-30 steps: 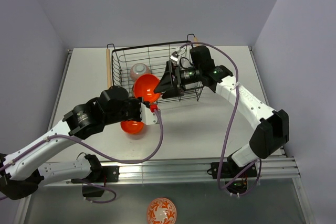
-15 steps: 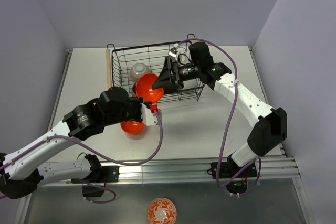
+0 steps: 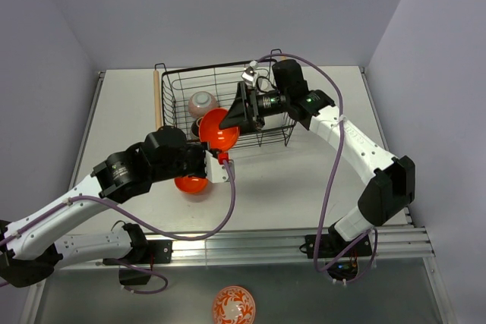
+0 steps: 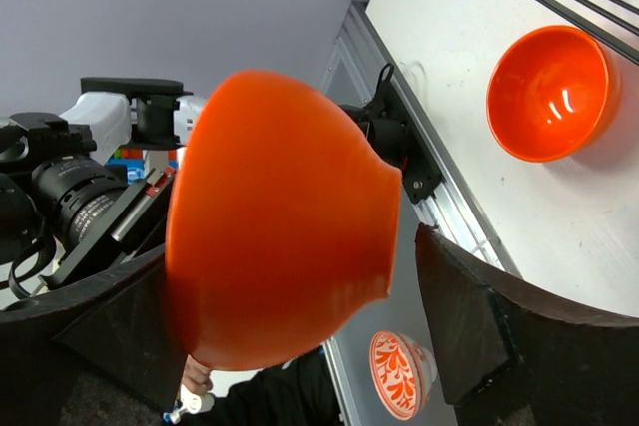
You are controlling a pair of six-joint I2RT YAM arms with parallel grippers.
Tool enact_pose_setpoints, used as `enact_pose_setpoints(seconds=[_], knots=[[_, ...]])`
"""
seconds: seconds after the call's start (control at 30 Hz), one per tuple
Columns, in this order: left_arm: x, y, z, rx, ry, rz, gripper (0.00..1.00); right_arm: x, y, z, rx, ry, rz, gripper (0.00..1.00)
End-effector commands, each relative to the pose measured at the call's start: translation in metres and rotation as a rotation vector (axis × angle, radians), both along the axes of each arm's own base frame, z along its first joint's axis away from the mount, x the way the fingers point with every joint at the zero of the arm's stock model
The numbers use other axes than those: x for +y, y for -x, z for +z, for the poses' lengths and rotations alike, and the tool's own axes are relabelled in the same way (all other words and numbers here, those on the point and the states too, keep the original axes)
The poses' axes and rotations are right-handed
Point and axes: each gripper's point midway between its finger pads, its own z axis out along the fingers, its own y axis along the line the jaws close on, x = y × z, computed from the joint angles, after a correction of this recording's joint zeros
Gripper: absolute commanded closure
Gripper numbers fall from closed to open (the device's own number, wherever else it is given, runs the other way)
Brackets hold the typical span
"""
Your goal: Load the bowls into the dish rack
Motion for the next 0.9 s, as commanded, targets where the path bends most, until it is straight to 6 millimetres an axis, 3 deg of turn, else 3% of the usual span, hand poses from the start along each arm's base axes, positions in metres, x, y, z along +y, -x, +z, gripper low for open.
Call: enact_pose_setpoints(seconds=[0.0,0.2,0.33,0.5,0.53,0.57,0.67,0.73,0.87], knots=[[-0.011,0.003,0.023,-0.028,0.089,-0.029,1.0,0.005,0.002,0.028,-0.107,-0.053,0.021,0.13],[-0.01,0.002,0.021,-0.035,0.087,-0.024,1.0,0.006,0.007,0.03,-0.094,-0.077,0.056,0.27],[-0.008,0.001,0.017,-0.036,0.082,-0.013,1.0,0.006,0.01,0.033,-0.097,-0.094,0.076,0.45],[-0.006,0.0,0.016,-0.034,0.09,0.004,0.99,0.005,0.016,0.035,-0.108,-0.11,0.107,0.83],[-0.006,0.0,0.016,-0.03,0.092,0.006,0.94,0.005,0.016,0.036,-0.112,-0.112,0.109,0.97],[-0.006,0.0,0.016,-0.03,0.092,0.008,0.92,0.005,0.016,0.037,-0.117,-0.111,0.106,1.0],[-0.006,0.0,0.015,-0.03,0.091,0.008,0.79,0.003,0.016,0.038,-0.133,-0.108,0.107,1.0],[-0.004,0.001,0.014,-0.025,0.086,0.005,0.64,0.002,0.013,0.038,-0.144,-0.106,0.099,1.0],[-0.002,0.0,0.013,-0.027,0.087,0.018,0.53,-0.001,0.008,0.039,-0.158,-0.101,0.076,1.0]])
